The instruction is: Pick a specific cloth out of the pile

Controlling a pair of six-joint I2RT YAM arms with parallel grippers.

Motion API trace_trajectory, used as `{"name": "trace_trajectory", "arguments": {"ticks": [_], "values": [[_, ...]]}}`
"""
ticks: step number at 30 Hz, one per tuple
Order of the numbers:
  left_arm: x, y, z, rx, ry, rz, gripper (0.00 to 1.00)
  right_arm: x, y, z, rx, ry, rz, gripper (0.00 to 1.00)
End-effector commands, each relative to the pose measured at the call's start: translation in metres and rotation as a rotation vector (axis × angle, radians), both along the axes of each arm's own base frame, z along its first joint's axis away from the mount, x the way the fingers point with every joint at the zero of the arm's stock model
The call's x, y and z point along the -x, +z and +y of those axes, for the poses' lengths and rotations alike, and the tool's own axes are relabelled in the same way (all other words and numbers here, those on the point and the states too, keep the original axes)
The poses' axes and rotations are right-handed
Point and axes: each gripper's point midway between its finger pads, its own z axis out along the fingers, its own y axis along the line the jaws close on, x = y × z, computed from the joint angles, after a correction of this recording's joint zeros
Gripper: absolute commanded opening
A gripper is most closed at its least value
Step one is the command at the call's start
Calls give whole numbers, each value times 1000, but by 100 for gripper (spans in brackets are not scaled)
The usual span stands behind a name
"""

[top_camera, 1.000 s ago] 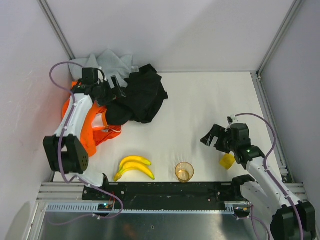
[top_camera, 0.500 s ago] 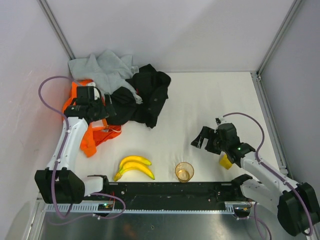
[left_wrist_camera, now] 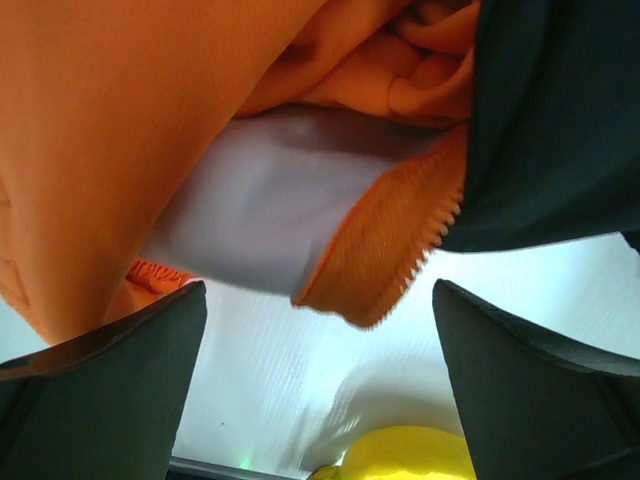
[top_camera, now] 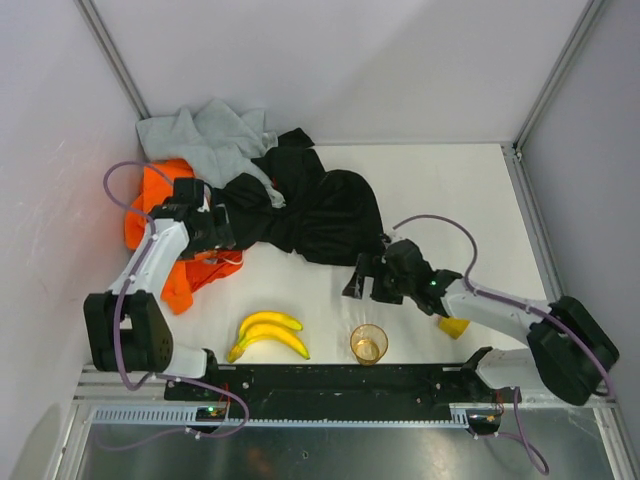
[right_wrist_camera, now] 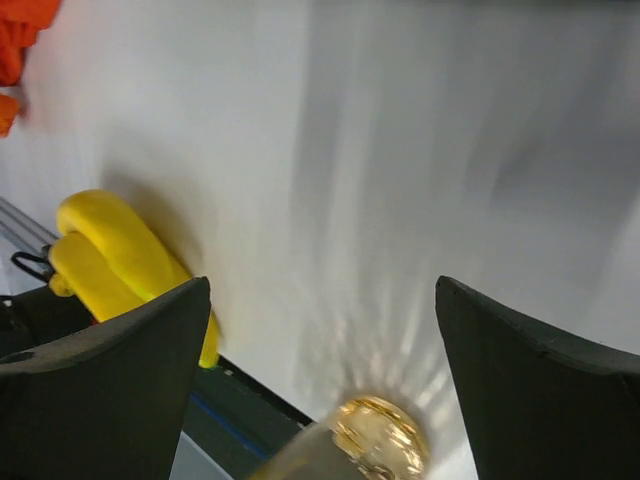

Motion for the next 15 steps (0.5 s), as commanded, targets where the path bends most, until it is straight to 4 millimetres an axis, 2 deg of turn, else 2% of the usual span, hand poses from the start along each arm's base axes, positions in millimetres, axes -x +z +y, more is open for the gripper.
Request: {"name": "trace_trajectory", "arguments": {"ticks": [1,4,8,12,15], "values": [[-21,9,0,-5,3,-35,100,-22,37,58,-95,50,-94,99],[-33,11,-1,-2,-5,-42,98,-23,37,91,-96,114,-87,99],[-47,11,-1,-6,-20,-48,91,-29,45,129,-113,178,-97,99],[-60,8,1,-15,-16,-48,75,-36,59,159,-144,216,-116,99],[-71,9,0,-8,-8,-57,59,-41,60,173,-153,228,-108,99]]}}
